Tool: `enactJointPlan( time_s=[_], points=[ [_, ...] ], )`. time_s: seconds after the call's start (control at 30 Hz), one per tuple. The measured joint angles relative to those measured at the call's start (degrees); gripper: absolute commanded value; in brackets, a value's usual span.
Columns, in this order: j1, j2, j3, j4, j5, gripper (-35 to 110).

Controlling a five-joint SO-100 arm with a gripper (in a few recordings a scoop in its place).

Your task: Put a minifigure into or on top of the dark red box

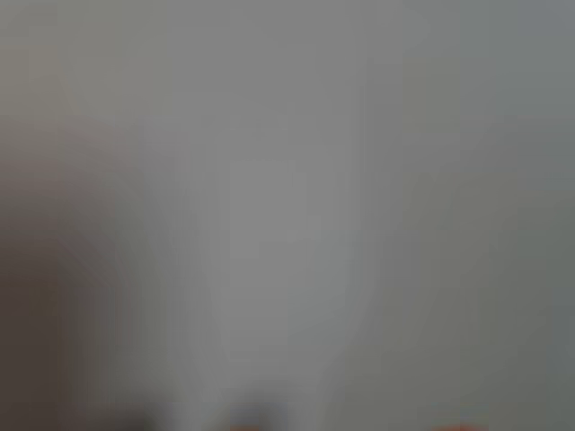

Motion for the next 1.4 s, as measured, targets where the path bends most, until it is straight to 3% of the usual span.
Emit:
enactJointPlan(
  time_s=[0.43,0.53,0.63,0.83,1.1,1.27,1.4],
  points=[
    [0.26,0.0,0.0,0.0,0.0,0],
    [2.2,0.0,-0.53,0.0,3.87,4],
    [3.25,0.09,-2.81,0.44,15.47,0],
    [5.8,0.62,-12.3,9.49,45.44,11],
    [4.48,0.62,-20.21,19.16,82.53,14],
    [-1.32,0.0,-20.3,20.39,100.81,15],
    [-5.45,-1.41,-21.36,19.69,109.69,17]
  ],
)
